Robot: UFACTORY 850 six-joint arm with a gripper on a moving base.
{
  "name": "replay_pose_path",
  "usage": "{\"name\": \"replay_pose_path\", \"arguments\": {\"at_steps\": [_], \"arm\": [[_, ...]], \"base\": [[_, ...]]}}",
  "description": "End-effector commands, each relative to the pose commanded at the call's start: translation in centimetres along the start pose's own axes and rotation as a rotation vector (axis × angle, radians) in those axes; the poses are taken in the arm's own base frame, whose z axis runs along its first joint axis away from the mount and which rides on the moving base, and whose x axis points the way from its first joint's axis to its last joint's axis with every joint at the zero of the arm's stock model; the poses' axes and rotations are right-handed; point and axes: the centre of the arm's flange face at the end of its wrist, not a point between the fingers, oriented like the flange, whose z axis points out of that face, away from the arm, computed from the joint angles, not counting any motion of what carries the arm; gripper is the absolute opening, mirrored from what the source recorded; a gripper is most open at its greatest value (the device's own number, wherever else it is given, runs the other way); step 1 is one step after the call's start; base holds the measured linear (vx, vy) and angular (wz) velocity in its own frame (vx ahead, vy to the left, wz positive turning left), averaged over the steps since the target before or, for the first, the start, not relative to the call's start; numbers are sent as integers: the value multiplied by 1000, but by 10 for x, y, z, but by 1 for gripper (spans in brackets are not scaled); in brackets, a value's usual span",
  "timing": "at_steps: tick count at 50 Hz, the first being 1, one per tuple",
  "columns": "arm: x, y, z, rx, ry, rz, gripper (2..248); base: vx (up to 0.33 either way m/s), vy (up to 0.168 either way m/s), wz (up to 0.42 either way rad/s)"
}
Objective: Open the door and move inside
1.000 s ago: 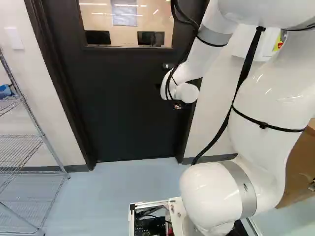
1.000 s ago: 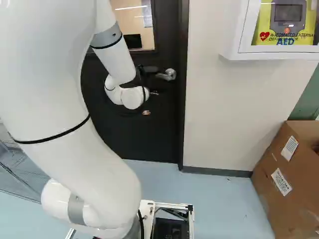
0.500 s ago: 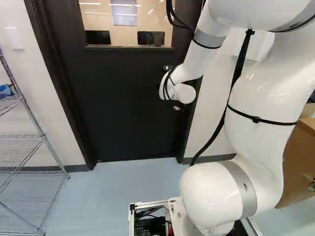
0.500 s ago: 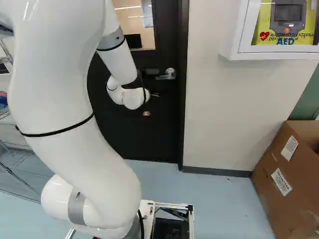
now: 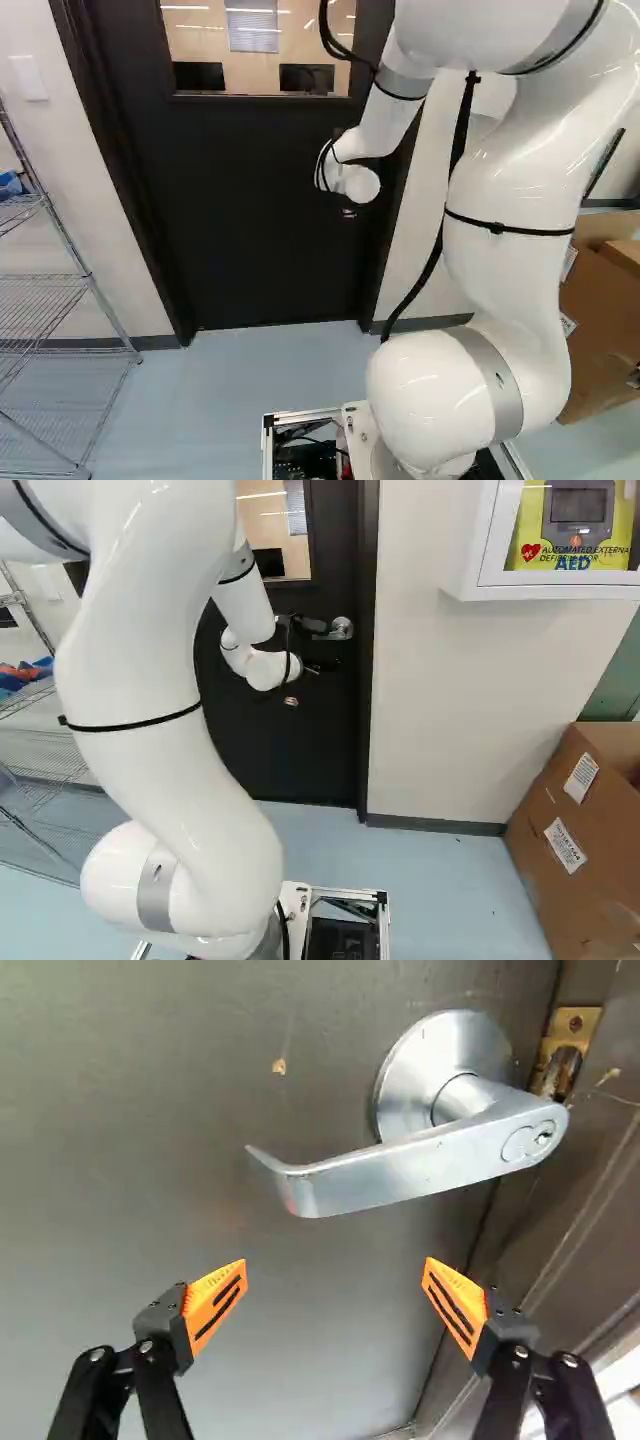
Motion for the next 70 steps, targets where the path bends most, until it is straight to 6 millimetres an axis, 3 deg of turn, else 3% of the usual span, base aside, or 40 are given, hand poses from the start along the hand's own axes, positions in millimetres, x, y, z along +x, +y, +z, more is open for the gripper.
{"name": "replay_pose_path", "arguments": {"at_steps": [25, 70], "arm": [[-1, -17, 39, -138, -3, 166, 247], [5, -51, 121, -120, 44, 196, 247]], "base": [[0, 0, 0], [0, 0, 0]]}}
